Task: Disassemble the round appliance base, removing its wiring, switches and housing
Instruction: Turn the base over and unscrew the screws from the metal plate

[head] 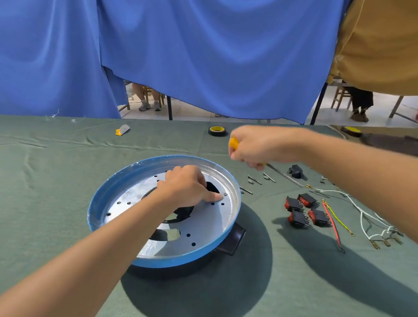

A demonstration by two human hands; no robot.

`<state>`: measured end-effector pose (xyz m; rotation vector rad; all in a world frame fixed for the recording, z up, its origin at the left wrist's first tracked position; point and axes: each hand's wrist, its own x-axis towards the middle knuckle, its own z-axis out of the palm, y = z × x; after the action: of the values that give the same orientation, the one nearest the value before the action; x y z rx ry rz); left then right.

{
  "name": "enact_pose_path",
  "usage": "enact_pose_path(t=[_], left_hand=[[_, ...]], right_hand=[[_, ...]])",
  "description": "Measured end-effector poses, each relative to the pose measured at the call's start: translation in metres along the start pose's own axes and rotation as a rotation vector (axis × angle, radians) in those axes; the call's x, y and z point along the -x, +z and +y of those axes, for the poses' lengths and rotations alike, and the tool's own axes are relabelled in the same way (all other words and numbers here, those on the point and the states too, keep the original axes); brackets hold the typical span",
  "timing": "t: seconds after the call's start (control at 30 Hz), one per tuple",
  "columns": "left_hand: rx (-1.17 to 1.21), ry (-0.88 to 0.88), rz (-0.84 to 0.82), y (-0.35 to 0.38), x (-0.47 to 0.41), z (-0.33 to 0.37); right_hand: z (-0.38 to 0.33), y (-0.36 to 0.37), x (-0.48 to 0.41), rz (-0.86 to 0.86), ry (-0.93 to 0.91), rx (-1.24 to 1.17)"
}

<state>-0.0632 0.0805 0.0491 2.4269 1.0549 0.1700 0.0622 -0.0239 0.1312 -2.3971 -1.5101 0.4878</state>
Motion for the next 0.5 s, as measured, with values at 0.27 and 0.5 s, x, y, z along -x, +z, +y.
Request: enact_pose_path(t=[0.27, 0.5], left_hand=[[-0.021, 0.285, 0.097, 0.005, 0.004, 0.007], [-0.064, 0.380, 0.103, 0.009, 0.004, 0.009]], right_hand=[[0.017, 0.048, -0.003, 0.023, 0.108, -0.140], [0.020, 0.053, -0.006, 0.016, 0.092, -0.199]])
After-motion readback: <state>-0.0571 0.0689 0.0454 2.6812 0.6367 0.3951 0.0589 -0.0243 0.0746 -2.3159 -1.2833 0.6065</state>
